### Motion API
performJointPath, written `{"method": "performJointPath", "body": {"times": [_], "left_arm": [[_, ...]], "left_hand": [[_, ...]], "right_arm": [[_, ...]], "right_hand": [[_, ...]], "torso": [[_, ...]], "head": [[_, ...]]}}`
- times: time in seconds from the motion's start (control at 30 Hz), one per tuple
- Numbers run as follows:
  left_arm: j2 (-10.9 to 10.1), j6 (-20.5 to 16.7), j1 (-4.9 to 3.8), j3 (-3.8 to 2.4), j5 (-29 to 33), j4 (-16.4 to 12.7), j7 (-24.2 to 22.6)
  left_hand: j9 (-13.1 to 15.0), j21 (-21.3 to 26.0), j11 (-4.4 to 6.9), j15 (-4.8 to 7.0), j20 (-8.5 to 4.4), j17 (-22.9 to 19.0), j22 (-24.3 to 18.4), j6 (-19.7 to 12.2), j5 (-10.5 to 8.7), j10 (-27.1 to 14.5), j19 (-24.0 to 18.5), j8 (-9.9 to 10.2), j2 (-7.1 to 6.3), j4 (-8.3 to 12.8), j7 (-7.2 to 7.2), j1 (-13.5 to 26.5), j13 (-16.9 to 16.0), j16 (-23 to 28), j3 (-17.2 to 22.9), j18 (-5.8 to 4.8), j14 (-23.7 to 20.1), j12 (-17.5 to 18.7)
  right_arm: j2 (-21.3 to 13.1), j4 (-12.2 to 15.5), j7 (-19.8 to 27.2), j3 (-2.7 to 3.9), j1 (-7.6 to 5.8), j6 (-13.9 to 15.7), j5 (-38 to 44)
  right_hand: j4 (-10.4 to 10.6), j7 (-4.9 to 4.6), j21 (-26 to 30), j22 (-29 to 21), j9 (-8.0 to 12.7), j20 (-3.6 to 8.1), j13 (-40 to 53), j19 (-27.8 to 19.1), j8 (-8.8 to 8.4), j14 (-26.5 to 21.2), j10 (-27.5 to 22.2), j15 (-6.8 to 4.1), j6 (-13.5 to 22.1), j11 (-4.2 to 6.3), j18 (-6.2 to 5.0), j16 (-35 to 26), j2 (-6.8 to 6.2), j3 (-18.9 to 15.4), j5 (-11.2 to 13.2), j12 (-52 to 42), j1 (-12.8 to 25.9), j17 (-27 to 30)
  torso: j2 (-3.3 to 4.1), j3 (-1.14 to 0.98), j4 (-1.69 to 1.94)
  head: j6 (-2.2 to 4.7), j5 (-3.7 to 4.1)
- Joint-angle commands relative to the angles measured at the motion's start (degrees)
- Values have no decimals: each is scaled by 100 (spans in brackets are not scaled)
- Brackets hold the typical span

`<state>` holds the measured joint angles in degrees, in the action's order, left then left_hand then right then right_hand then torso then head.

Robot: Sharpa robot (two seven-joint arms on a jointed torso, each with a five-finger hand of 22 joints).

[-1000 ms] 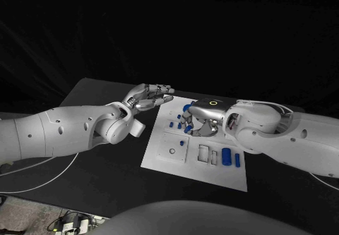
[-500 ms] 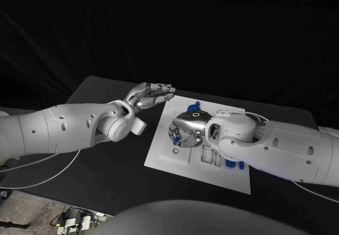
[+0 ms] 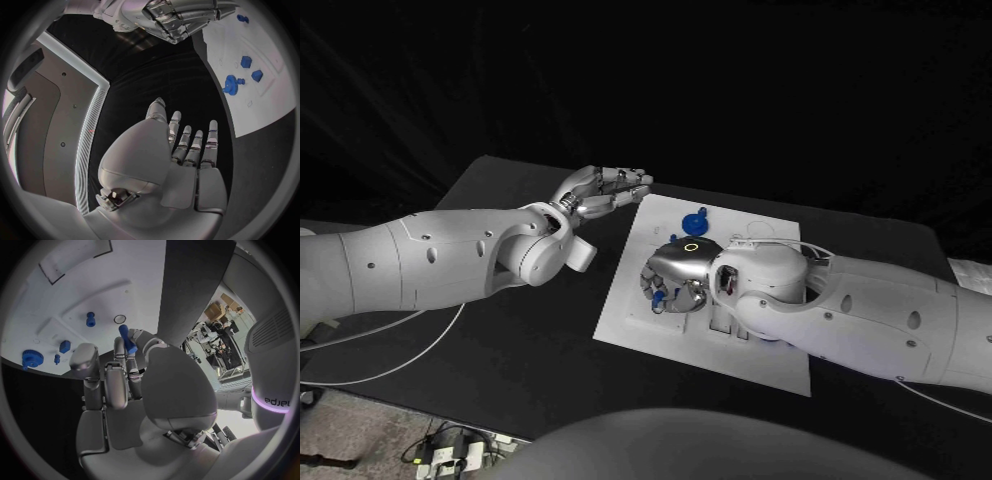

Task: Assemble the parts on the task board

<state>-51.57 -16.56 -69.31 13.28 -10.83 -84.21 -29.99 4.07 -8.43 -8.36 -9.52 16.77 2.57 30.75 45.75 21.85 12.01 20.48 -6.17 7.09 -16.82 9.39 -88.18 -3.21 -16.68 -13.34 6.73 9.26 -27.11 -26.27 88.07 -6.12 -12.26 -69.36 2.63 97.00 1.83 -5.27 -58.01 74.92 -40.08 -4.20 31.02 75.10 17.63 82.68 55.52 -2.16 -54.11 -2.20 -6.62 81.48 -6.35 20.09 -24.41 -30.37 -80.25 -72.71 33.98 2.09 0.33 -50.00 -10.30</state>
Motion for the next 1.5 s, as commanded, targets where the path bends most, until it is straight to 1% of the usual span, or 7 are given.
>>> {"method": "performJointPath", "body": {"times": [0.03,0.2,0.4,0.57,0.8,1.1,1.5], "left_arm": [[17,15,-3,-5,72,7,-110],[30,24,-2,-5,75,16,-104],[60,50,-2,-5,76,37,-68],[64,59,-2,-5,77,39,-60],[64,67,-2,-5,77,43,-49],[89,108,-2,-5,77,65,-28],[99,131,-2,-5,77,69,3]], "left_hand": [[2,-25,-4,20,-8,1,-8,32,-26,19,33,-26,-9,-2,8,43,-7,-20,-39,-79,31,-37],[2,-25,-4,20,-8,1,-9,32,-22,20,32,-26,-5,0,8,45,-7,-23,-39,-80,32,-38],[2,-25,-6,21,-8,1,-12,32,-9,18,31,-27,1,6,7,42,-6,-19,-37,-82,29,-35],[2,-25,-7,23,-8,0,-15,31,2,19,29,-27,4,13,6,33,-6,-14,-35,-84,24,-36],[1,-25,-7,23,-8,0,-17,31,9,18,28,-28,4,17,7,24,-6,-16,-34,-86,24,-35],[1,-25,-9,22,-8,0,-24,29,27,18,26,-29,3,28,7,-13,-6,-17,-28,-91,21,-34],[0,-26,-11,22,-8,0,-27,28,40,16,25,-30,6,30,8,-34,-5,-15,-22,-93,19,-31]], "right_arm": [[31,4,-66,1,31,-95,169],[37,1,-97,1,63,-146,189],[29,-20,-145,1,93,-195,267],[43,-34,-144,1,123,-126,421],[36,-44,-150,1,167,-93,519],[41,-69,-171,-1,199,-42,794],[49,-103,-181,-1,248,15,857]], "right_hand": [[1,-47,-5,713,-4,-6,3,-23,-38,-5,-2,27,-12,-2,63,2,-22,28,-28,34,-21,-4],[-2,-47,13,708,-3,-7,2,-32,-42,-10,2,27,-14,-2,60,-4,-25,30,-29,36,-23,7],[-8,-48,41,701,0,-9,-2,-47,-55,-18,2,26,-10,-6,53,-13,-33,33,-31,48,-24,25],[-14,-48,36,702,1,-9,-3,-46,-59,-16,8,26,-17,-5,53,-11,-32,39,-37,52,-31,20],[-21,-48,37,702,1,-10,-4,-48,-63,-16,16,23,-26,-5,52,-10,-35,44,-45,55,-36,18],[-31,-46,49,698,4,-9,-6,-56,-74,-20,14,14,-38,-9,47,-14,-42,49,-63,67,-39,25],[-44,-42,48,698,6,-5,-6,-60,-89,-21,5,3,-52,-8,43,-15,-46,60,-100,85,-42,24]], "torso": [[6,-3,6],[4,1,10],[3,0,7],[9,-5,6],[3,1,7],[5,-2,3],[5,-2,8]], "head": [[0,16],[0,1],[0,22],[0,36],[0,57],[0,94],[0,95]]}}
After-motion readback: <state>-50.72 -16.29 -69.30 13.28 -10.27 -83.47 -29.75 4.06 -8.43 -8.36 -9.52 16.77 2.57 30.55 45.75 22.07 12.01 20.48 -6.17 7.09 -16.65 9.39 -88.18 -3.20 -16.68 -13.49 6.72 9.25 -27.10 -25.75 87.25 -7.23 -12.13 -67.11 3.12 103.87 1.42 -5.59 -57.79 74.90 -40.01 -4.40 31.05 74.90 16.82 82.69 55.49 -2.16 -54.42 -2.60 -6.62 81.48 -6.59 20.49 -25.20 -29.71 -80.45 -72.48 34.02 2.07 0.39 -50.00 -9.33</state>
